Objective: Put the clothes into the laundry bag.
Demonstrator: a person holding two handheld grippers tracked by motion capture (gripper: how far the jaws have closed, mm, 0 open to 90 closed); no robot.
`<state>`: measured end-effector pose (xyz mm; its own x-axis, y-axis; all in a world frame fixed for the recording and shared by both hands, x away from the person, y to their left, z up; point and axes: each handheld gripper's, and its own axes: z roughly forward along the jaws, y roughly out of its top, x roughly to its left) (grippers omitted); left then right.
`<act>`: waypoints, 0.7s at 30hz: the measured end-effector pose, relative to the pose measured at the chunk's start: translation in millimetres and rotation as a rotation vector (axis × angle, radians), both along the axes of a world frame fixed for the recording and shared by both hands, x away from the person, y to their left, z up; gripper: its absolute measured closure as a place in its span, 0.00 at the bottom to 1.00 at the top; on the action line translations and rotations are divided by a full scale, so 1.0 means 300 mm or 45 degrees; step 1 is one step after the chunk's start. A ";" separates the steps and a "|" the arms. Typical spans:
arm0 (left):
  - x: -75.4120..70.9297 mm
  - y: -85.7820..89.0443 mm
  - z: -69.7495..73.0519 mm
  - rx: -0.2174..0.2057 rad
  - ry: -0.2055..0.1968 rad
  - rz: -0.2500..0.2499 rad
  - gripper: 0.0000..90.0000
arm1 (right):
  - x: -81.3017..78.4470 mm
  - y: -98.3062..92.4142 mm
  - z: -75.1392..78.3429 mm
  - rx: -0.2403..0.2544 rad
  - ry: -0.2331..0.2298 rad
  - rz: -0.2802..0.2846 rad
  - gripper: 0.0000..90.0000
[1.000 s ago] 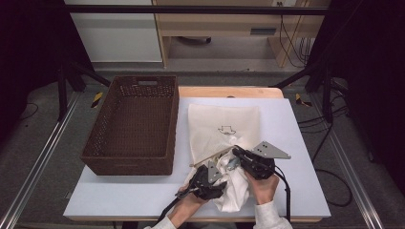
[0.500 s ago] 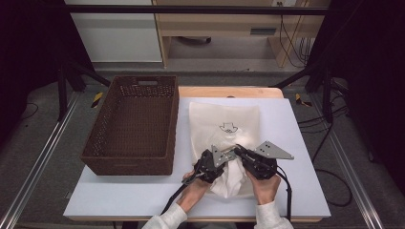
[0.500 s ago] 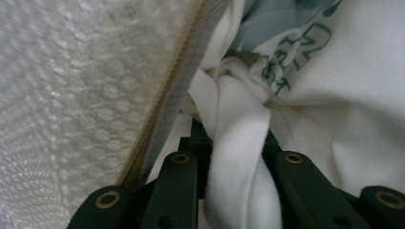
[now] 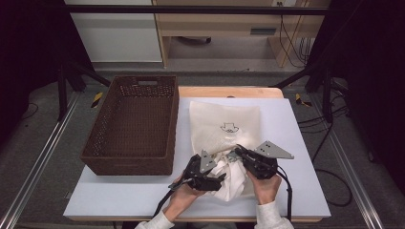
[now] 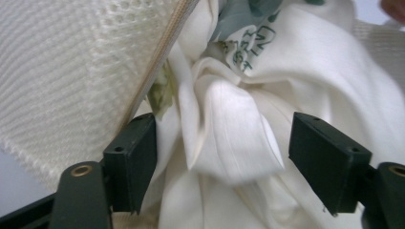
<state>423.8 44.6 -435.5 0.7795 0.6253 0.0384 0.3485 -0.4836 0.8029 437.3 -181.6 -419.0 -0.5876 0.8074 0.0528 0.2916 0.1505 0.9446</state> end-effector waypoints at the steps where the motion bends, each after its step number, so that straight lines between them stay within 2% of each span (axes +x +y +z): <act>1: -0.010 0.007 0.004 -0.013 0.001 -0.004 0.27 | 0.000 0.000 0.000 -0.003 -0.003 -0.001 0.96; 4: -0.052 0.023 0.011 -0.020 -0.024 -0.030 0.26 | 0.001 0.001 -0.001 -0.003 -0.001 -0.001 0.96; 7: -0.075 0.016 -0.021 0.002 -0.005 -0.059 0.26 | 0.000 0.002 0.000 -0.006 -0.002 0.000 0.96; 8: -0.075 0.007 -0.039 0.020 0.003 -0.054 0.26 | 0.000 0.002 0.000 -0.005 -0.001 -0.001 0.96; 11: -0.049 -0.033 -0.096 0.030 0.084 -0.070 0.27 | 0.000 0.005 -0.001 -0.006 0.003 -0.001 0.96; 14: -0.029 -0.076 -0.129 0.044 0.069 -0.050 0.32 | 0.001 0.008 -0.003 -0.005 0.004 0.004 0.96; 16: -0.020 -0.088 -0.127 0.041 0.050 -0.013 0.46 | 0.002 0.009 -0.005 -0.008 0.005 0.005 0.96; 18: -0.009 -0.091 -0.115 0.024 0.051 -0.003 0.70 | 0.003 0.011 -0.006 -0.007 0.007 0.007 0.96; 19: -0.002 -0.095 -0.110 0.029 0.054 -0.006 0.78 | 0.003 0.011 -0.006 -0.008 0.007 0.007 0.96; 21: 0.010 -0.109 -0.100 0.039 0.037 -0.007 0.85 | 0.003 0.011 -0.005 -0.013 0.004 0.008 0.96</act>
